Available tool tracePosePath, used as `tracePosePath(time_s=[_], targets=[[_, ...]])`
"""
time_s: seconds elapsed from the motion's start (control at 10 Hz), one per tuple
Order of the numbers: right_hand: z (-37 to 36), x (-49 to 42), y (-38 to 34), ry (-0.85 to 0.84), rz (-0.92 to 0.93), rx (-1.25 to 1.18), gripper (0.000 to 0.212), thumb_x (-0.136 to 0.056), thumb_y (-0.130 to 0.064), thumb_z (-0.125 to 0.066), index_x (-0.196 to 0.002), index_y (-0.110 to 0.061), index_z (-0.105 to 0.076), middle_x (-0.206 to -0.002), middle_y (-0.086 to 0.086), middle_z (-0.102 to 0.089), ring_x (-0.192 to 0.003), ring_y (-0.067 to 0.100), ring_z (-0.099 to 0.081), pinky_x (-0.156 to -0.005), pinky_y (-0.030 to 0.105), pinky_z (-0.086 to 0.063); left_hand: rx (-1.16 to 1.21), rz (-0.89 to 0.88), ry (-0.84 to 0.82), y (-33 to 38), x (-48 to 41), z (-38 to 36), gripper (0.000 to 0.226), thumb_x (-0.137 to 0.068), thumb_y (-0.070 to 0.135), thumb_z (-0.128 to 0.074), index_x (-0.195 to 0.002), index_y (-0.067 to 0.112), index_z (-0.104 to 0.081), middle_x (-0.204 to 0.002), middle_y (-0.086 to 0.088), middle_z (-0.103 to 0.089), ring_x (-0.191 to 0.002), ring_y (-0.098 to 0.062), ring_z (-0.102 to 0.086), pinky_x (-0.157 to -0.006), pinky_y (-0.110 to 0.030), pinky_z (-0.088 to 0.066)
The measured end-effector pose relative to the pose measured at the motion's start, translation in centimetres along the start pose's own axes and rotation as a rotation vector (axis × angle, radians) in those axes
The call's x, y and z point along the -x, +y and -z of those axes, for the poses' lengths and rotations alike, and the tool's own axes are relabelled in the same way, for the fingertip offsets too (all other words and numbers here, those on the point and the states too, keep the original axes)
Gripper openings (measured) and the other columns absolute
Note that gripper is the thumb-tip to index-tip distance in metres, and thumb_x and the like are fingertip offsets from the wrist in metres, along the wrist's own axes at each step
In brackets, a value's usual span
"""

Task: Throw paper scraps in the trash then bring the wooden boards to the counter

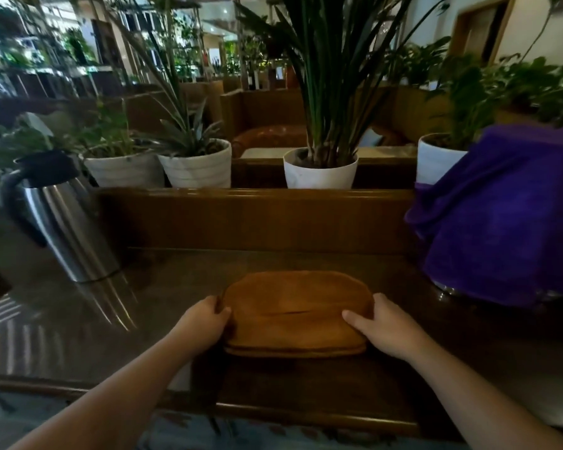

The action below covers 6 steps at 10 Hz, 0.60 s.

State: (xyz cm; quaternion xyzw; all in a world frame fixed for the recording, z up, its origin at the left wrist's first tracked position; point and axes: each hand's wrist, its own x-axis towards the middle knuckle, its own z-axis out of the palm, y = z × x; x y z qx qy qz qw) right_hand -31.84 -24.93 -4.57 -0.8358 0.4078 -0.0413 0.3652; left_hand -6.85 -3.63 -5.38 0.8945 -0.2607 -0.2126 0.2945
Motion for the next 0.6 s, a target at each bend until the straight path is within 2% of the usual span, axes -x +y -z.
tracePosePath(time_s=[0.4,0.5,0.6], targets=[[-0.1,-0.1,-1.8,-0.031,-0.137,0.286,0.100,-0.075,-0.078,-0.045,-0.145,-0.011,-0.023,-0.134,0.007,-0.051,-0.108,0.023,-0.057,-0.087,0.039,-0.051,-0.371,-0.129,-0.163,0.1,-1.0,1.6,0.043,-0.091,0.044,-0.046,-0.124,0.017,-0.043,-0.089,0.005,-0.060,-0.076,-0.007,-0.060,-0.059,-0.022,-0.046],[0.7,0.4,-2.8,-0.047,-0.132,0.439,0.092,-0.072,-0.081,-0.043,-0.137,-0.016,-0.036,-0.120,0.001,-0.056,-0.098,0.018,-0.058,-0.082,0.038,-0.052,-0.414,-0.157,-0.212,0.2,-1.2,2.6,0.039,-0.088,0.048,-0.049,-0.116,0.021,-0.050,-0.091,0.006,-0.060,-0.080,-0.006,-0.059,-0.065,-0.024,-0.045],[1.5,0.7,-4.7,0.102,-0.022,0.664,0.091,-0.072,-0.081,-0.042,-0.141,-0.022,-0.032,-0.131,0.003,-0.051,-0.110,0.022,-0.054,-0.086,0.042,-0.050,-0.501,-0.314,-0.092,1.1,-0.8,4.3,0.036,-0.086,0.053,-0.049,-0.109,0.026,-0.053,-0.100,0.004,-0.063,-0.085,-0.007,-0.060,-0.075,-0.029,-0.052]])
